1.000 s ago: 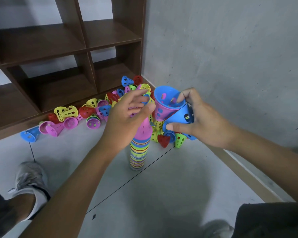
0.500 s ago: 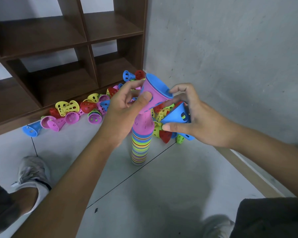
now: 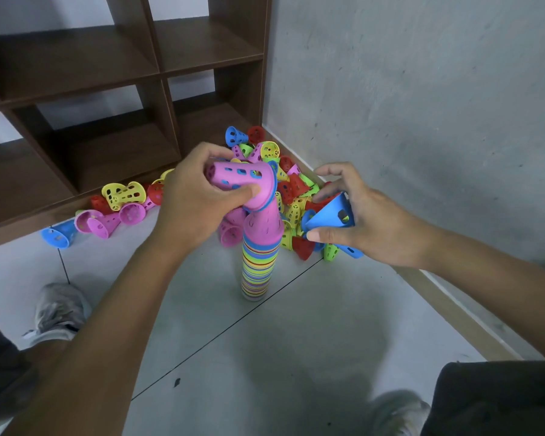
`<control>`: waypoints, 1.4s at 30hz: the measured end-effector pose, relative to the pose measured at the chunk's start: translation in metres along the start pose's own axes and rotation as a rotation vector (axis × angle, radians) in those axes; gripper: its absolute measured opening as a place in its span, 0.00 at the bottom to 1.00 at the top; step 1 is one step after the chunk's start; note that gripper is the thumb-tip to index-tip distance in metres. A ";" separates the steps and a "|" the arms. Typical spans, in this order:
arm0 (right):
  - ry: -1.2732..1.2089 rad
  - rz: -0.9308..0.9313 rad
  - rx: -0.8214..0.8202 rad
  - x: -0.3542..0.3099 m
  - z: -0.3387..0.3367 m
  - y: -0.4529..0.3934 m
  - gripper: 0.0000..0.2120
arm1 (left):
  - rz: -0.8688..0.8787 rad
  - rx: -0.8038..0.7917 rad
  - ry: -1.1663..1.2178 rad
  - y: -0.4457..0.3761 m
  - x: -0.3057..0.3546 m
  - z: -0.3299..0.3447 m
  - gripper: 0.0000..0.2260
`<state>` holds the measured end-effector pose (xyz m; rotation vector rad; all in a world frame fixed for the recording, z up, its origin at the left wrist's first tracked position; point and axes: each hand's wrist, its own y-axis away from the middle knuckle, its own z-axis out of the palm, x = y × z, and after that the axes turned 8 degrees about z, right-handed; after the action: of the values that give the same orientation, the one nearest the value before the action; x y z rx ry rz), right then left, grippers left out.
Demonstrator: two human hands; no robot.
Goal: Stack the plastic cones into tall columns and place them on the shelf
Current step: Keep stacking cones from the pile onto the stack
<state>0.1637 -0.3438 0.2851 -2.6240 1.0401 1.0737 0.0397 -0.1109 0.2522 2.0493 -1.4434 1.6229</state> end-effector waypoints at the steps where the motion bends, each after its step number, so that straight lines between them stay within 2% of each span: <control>1: -0.002 0.003 0.000 0.000 0.000 0.000 0.39 | 0.008 -0.025 -0.055 0.001 -0.001 0.002 0.24; 4: -0.002 -0.001 0.001 0.001 0.000 0.000 0.39 | 0.016 -0.088 -0.118 0.004 -0.002 0.012 0.26; 8: -0.005 -0.012 0.014 0.003 -0.002 0.000 0.38 | 0.027 -0.120 -0.012 0.007 0.000 0.020 0.24; 13: 0.013 -0.012 0.035 0.004 -0.002 0.000 0.40 | 0.023 -0.062 0.043 0.004 0.001 0.018 0.17; 18: -0.086 -0.040 0.082 -0.004 0.001 -0.001 0.47 | 0.009 -0.047 0.108 0.004 0.007 0.015 0.10; 20: -0.139 -0.049 0.084 -0.008 0.002 -0.001 0.51 | 0.004 -0.139 0.155 0.006 0.017 0.016 0.10; 24: -0.222 -0.078 0.091 -0.014 0.005 0.000 0.60 | 0.033 -0.403 0.258 0.016 0.040 0.024 0.19; 28: -0.260 -0.087 0.112 -0.018 0.006 0.001 0.63 | 0.031 -0.508 0.300 0.022 0.048 0.032 0.22; 33: -0.342 -0.085 0.079 -0.023 0.008 0.007 0.63 | 0.004 -0.491 0.280 0.023 0.042 0.033 0.25; 37: -0.361 -0.116 0.026 -0.026 0.009 0.008 0.63 | -0.120 -0.474 0.480 0.024 0.038 0.036 0.25; 39: -0.357 -0.140 -0.001 -0.027 0.009 0.009 0.64 | -0.198 -0.371 0.613 0.023 0.035 0.039 0.27; 42: -0.364 -0.126 -0.061 -0.027 0.006 0.011 0.63 | -0.274 -0.061 0.766 0.018 0.031 0.037 0.34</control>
<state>0.1393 -0.3344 0.2998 -2.3705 0.7646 1.4973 0.0493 -0.1608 0.2550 1.2682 -0.8796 1.8912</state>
